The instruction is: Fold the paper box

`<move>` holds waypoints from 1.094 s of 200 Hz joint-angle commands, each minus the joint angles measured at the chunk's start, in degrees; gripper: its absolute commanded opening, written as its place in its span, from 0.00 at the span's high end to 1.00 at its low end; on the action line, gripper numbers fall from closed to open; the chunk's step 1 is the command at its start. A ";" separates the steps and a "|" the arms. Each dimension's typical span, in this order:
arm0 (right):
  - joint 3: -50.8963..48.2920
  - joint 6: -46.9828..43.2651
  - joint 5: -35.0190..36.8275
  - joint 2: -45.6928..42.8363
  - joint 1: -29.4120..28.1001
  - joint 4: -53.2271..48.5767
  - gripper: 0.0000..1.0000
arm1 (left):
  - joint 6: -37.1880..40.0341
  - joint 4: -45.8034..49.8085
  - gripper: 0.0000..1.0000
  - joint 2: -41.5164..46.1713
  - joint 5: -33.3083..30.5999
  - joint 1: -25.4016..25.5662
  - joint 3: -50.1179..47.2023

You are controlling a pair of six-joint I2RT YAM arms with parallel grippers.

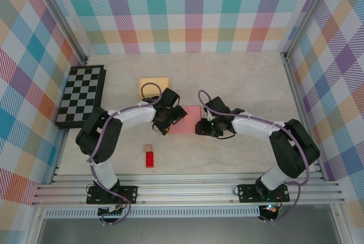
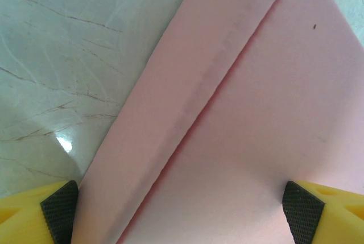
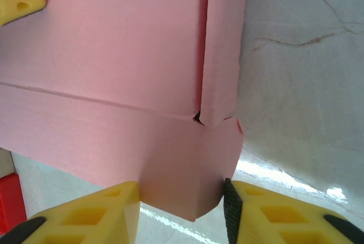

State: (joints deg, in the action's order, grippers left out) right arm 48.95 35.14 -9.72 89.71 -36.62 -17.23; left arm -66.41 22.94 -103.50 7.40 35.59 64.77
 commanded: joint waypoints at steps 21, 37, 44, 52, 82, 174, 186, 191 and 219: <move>-1.22 -0.15 -1.38 -0.72 -0.21 2.08 0.63 | 0.23 3.76 0.08 -2.14 -1.69 0.27 -1.58; -0.97 -0.07 -1.78 -0.59 -0.20 2.32 0.64 | 0.31 3.91 0.08 -2.08 -1.69 0.26 -1.51; -0.83 -0.24 -1.87 -0.59 -0.22 2.30 0.64 | 0.32 3.92 0.07 -2.05 -1.70 0.26 -1.55; -0.62 -0.41 -1.89 -0.59 -0.21 2.21 0.64 | 0.32 3.94 0.07 -1.97 -1.69 0.27 -1.59; -0.30 -2.05 0.43 -0.42 -0.19 2.16 0.64 | 0.36 3.95 0.07 -2.05 -1.68 0.27 -1.44; -3.55 -5.69 3.65 1.96 -0.21 6.66 0.64 | 0.49 3.81 0.08 -2.47 -1.42 0.27 -1.40; -3.94 -5.71 4.37 1.95 -0.20 6.71 0.63 | 0.49 3.80 0.07 -2.47 -1.55 0.26 -1.41; -4.10 -5.69 4.58 1.87 -0.16 6.67 0.63 | 0.49 3.82 0.07 -2.48 -1.51 0.27 -1.41; -4.86 -6.02 5.06 1.69 -0.21 8.06 0.63 | 0.49 3.68 0.08 -2.69 -1.40 0.27 -1.38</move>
State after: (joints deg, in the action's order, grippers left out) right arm 45.82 30.55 -7.29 90.32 -36.80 -11.07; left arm -66.41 22.74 -103.50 7.40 35.59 64.77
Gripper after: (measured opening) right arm 0.372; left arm 0.925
